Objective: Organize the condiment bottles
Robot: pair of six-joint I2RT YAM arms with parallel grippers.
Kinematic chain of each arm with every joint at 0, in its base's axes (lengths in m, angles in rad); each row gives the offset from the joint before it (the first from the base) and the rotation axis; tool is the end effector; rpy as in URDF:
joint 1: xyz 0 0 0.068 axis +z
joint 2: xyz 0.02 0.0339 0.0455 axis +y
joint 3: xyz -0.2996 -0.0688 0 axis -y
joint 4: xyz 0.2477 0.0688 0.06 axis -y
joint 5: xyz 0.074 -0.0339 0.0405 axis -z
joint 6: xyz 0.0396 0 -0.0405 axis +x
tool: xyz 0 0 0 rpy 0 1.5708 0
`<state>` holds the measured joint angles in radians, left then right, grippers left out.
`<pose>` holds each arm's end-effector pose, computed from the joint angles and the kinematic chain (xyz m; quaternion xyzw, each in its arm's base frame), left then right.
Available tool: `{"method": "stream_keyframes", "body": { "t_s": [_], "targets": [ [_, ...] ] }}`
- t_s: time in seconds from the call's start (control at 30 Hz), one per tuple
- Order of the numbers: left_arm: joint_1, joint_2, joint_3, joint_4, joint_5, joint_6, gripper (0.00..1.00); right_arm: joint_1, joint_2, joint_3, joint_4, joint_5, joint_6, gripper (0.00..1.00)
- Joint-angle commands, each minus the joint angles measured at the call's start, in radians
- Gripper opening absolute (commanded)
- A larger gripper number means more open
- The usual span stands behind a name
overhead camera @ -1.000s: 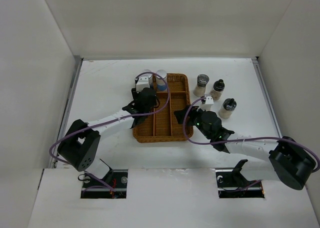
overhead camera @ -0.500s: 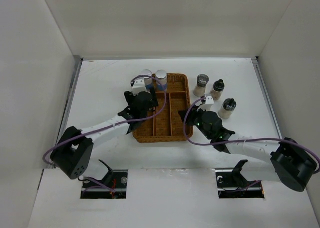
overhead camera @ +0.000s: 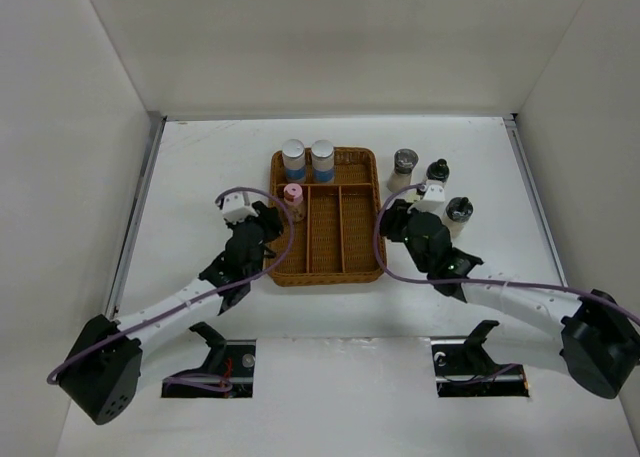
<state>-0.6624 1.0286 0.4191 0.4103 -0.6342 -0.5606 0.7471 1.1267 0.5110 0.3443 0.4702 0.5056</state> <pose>0.1774 -0.1086 0.2566 -0.1598 0.7444 -0.1479 0.6312 0.1835 0.1455 0.2607 0.0466 0.7857 0.1946 0.5854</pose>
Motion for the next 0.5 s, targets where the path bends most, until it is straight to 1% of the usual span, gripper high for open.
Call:
{"method": "stream_keyframes", "body": {
  "t_s": [0.0, 0.1, 0.2, 0.27, 0.37, 0.47],
  "targets": [
    [0.057, -0.071, -0.095, 0.073, 0.004, -0.132, 0.40, -0.033, -0.018, 0.089, -0.123, 0.140, -0.053, 0.50],
    [0.117, -0.107, -0.167, 0.085, 0.011, -0.197, 0.41, -0.061, 0.004, 0.147, -0.212, 0.183, -0.088, 0.61],
    [0.189, -0.136, -0.216, 0.101, 0.025, -0.231, 0.42, -0.097, 0.033, 0.195, -0.272, 0.215, -0.133, 0.71],
    [0.221, -0.156, -0.243, 0.104, 0.053, -0.263, 0.43, -0.128, 0.053, 0.218, -0.298, 0.237, -0.147, 0.77],
    [0.240, -0.138, -0.275, 0.131, 0.064, -0.303, 0.44, -0.171, 0.084, 0.242, -0.320, 0.237, -0.154, 0.81],
    [0.257, -0.102, -0.272, 0.142, 0.102, -0.312, 0.45, -0.203, 0.139, 0.268, -0.324, 0.216, -0.159, 0.82]
  ]
}}
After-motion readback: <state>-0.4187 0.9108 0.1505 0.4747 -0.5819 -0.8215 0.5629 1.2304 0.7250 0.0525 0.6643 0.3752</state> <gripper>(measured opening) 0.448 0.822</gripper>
